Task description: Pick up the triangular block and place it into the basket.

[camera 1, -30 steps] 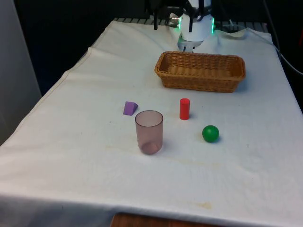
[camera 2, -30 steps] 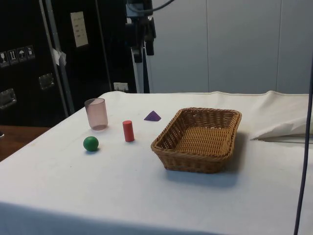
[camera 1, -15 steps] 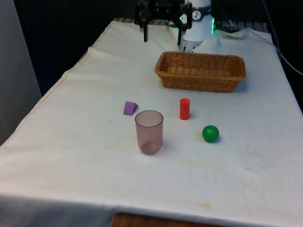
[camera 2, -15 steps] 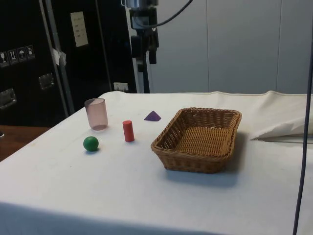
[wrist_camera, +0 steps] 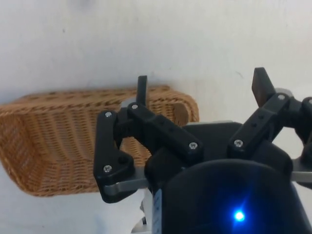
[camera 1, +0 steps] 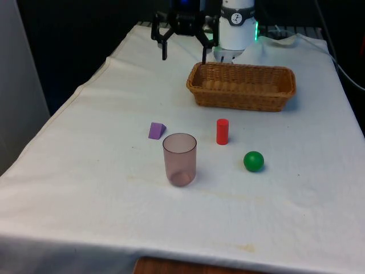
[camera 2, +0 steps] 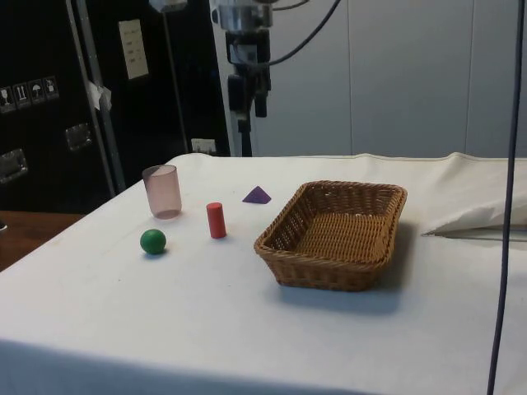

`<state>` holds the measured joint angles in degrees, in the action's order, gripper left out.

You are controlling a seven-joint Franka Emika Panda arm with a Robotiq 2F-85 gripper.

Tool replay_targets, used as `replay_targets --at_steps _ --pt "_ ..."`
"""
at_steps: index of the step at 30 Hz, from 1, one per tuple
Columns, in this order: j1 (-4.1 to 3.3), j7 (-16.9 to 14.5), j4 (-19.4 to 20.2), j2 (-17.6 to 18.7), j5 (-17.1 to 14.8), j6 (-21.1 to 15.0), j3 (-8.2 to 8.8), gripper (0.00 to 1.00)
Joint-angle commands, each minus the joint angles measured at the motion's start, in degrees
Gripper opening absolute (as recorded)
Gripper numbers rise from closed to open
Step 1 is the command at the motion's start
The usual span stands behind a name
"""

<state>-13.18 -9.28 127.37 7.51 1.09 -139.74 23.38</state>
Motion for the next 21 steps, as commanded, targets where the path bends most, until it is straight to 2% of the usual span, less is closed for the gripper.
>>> replay_targets --at_steps 1,7,8,9,13,15,16,17,21 --pt "0.29 -0.9 0.2 0.2 -0.9 -1.0 -0.11 1.00" --pt "0.52 -2.3 0.3 2.1 -1.4 -3.2 0.57 1.00" --pt "0.23 -1.4 0.2 1.9 -0.6 -2.4 0.80 1.00" --pt "0.52 -2.5 0.2 2.3 -1.5 -3.4 0.69 1.00" --pt "0.69 -3.3 -0.2 3.5 -1.8 -4.2 1.03 1.00" --pt "0.80 -3.7 -0.5 3.8 -2.0 -4.1 1.09 1.00" --pt "0.46 -2.6 -0.3 3.7 -0.9 -4.2 1.43 1.00" --pt "0.86 -3.8 -0.7 4.0 -2.1 -4.1 1.15 1.00" --pt "0.86 -4.2 -1.2 4.5 -2.5 -4.1 1.26 1.00"
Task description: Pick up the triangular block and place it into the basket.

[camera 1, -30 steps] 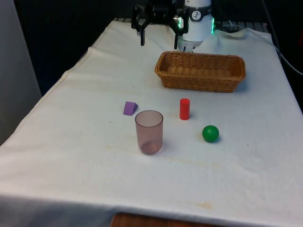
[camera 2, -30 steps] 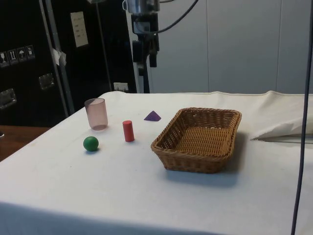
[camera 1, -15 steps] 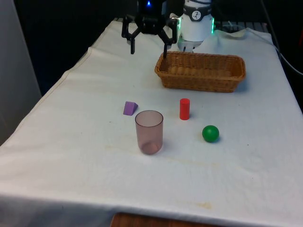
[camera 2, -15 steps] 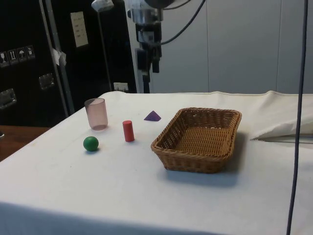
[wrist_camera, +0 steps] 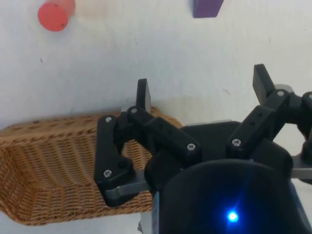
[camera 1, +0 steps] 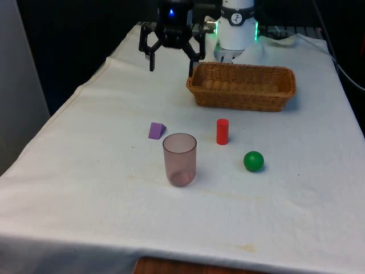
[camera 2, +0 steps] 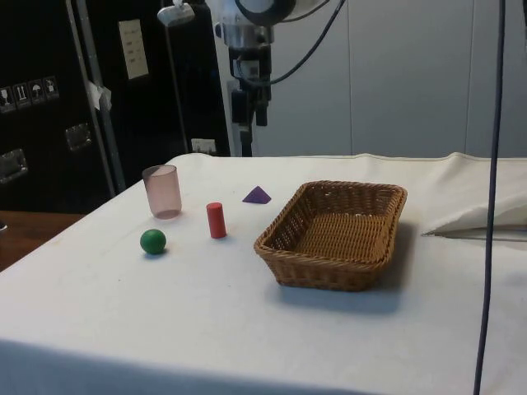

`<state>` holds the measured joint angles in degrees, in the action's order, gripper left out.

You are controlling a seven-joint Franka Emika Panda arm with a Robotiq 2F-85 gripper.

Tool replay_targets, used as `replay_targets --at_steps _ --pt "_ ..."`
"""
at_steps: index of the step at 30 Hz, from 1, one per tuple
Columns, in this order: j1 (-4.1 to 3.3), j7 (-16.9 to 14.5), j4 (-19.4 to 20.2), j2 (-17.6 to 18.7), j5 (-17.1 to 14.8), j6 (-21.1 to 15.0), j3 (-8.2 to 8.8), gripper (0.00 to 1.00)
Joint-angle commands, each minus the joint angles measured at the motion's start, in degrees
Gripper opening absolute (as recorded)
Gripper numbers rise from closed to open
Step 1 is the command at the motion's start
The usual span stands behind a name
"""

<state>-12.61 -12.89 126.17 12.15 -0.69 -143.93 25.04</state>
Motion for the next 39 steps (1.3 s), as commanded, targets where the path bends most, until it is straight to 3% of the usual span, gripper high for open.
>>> replay_targets --at_steps 1,4,12,13,14,21,22,23,29,30,31,37,38,39 --pt "0.17 -0.7 -0.3 0.3 -0.9 0.1 -0.34 1.00" --pt "0.00 -0.1 -0.3 0.5 -0.2 0.0 0.00 1.00" --pt "0.69 -1.7 -1.0 2.6 -2.6 -1.2 -0.40 1.00" --pt "0.11 -0.9 -1.0 2.6 -1.5 -0.7 0.23 1.00" --pt "0.74 -2.1 -1.0 2.9 -2.9 -1.4 -0.34 1.00" --pt "1.20 -6.6 -1.3 5.0 -7.6 -2.9 0.40 1.00" --pt "0.52 -5.4 -1.3 4.9 -6.4 -2.5 1.09 1.00" --pt "1.26 -7.8 -1.4 5.6 -9.0 -3.0 0.46 1.00" --pt "1.20 -10.6 -2.6 7.4 -12.5 -2.9 0.57 1.00" --pt "0.69 -9.9 -2.3 7.3 -11.5 -2.7 1.26 1.00" --pt "1.15 -10.8 -2.9 7.8 -12.9 -2.9 0.57 1.00" --pt "1.03 -11.5 -5.0 10.8 -14.3 -2.9 0.52 1.00" --pt "0.63 -10.9 -4.9 10.7 -13.5 -2.7 1.09 1.00" --pt "1.03 -11.6 -5.2 11.1 -14.3 -3.0 0.46 1.00"
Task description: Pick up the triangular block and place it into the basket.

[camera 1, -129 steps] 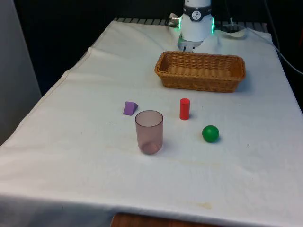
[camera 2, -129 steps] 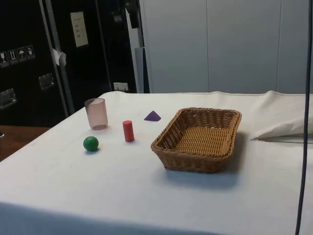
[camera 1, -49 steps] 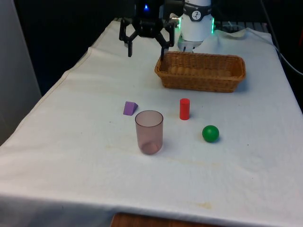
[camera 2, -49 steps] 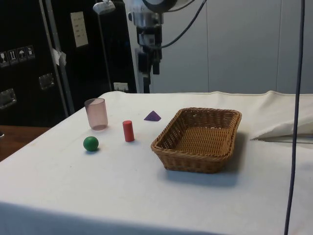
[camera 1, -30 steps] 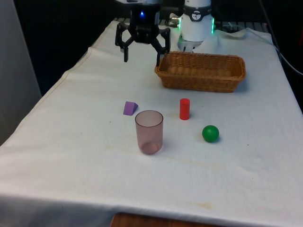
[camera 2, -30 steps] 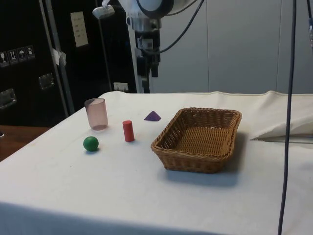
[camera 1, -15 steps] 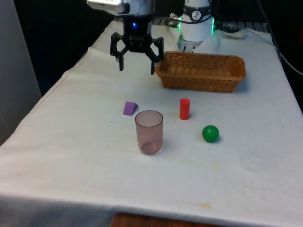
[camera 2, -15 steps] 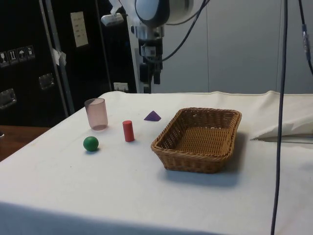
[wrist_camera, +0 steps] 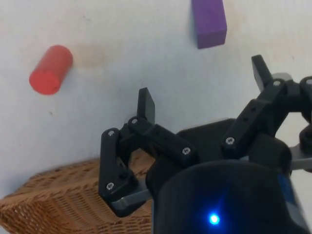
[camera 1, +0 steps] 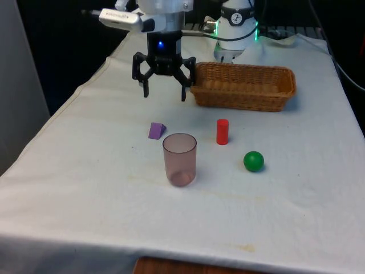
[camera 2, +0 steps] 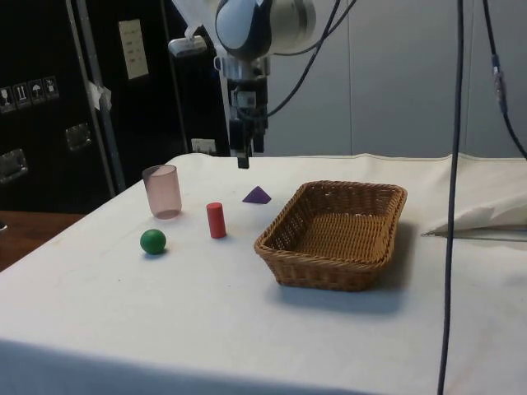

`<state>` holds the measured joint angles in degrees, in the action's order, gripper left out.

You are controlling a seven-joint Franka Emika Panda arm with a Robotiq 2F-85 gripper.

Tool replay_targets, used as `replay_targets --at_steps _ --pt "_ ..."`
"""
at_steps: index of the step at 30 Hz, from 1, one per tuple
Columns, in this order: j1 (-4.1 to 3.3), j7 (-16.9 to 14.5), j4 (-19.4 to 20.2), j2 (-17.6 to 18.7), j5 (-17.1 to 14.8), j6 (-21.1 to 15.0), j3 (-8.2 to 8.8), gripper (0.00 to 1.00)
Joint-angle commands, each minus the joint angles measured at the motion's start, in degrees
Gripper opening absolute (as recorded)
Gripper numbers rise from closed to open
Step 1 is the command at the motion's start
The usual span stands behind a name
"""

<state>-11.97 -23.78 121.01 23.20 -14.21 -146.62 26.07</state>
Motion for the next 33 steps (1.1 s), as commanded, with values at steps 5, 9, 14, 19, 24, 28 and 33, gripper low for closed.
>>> replay_targets --at_steps 5,9,14,19,24,28,33 --pt "0.80 -1.1 -0.9 1.5 -1.2 -0.4 -0.52 1.00" --pt "1.20 -2.1 -1.4 2.7 -2.0 -0.6 -0.46 1.00" --pt "1.43 -4.4 -2.1 4.4 -4.3 -1.0 -0.11 1.00" --pt "1.55 -6.0 -2.9 6.1 -6.4 -1.6 -0.06 1.00" --pt "1.49 -7.2 -4.1 7.9 -8.2 -1.9 -0.06 1.00" --pt "1.49 -7.5 -4.6 8.7 -8.7 -1.7 -0.06 1.00" --pt "1.78 -8.0 -5.7 10.1 -9.3 -1.5 -0.06 1.00"
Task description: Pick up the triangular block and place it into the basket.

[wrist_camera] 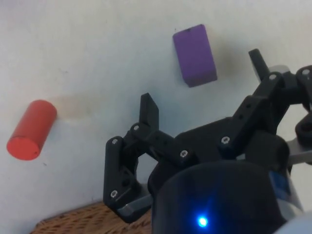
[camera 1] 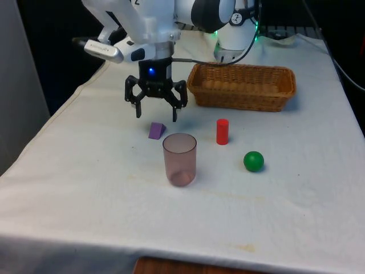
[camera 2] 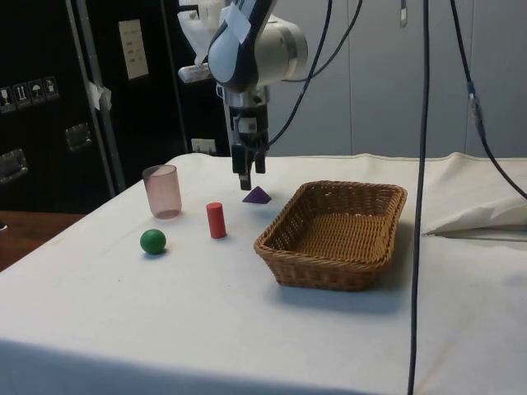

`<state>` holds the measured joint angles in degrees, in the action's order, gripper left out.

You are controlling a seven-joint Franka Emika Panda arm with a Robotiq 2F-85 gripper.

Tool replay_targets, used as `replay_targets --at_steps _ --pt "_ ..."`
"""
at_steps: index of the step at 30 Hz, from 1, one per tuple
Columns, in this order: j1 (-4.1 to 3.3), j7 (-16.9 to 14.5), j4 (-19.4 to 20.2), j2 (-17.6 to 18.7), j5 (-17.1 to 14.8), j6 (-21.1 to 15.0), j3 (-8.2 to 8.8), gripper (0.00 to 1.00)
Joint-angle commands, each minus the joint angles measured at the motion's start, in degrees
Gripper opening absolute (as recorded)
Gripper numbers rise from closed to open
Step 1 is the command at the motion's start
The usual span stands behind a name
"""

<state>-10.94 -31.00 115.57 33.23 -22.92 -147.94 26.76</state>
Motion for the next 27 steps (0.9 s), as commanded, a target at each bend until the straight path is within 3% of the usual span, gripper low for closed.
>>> replay_targets --at_steps 1,3,4,5,9,13,14,15,23,24,25,27 --pt "0.80 -0.9 -0.4 0.3 -0.7 -0.2 -0.69 1.00" --pt "0.92 -1.3 -0.7 0.7 -1.1 -0.2 -0.57 1.00" --pt "0.23 -0.7 -0.5 0.7 -0.6 0.0 0.06 1.00" --pt "0.92 -1.5 -0.8 1.0 -1.3 -0.1 -0.52 1.00" --pt "1.20 -2.3 -1.3 1.8 -1.8 -0.1 -0.40 1.00" --pt "1.26 -2.6 -1.7 2.4 -2.1 0.1 -0.29 1.00" --pt "0.74 -2.0 -1.3 2.2 -1.6 0.1 0.23 1.00" --pt "1.32 -2.6 -1.9 2.6 -2.0 0.1 -0.23 1.00" --pt "1.38 -2.6 -2.8 3.7 -1.9 0.0 -0.17 1.00" --pt "0.92 -2.1 -2.4 3.4 -1.6 0.1 0.23 1.00" --pt "1.38 -2.6 -2.9 3.8 -1.9 0.0 -0.11 1.00" --pt "1.49 -2.6 -3.2 4.2 -1.9 -0.1 -0.11 1.00"
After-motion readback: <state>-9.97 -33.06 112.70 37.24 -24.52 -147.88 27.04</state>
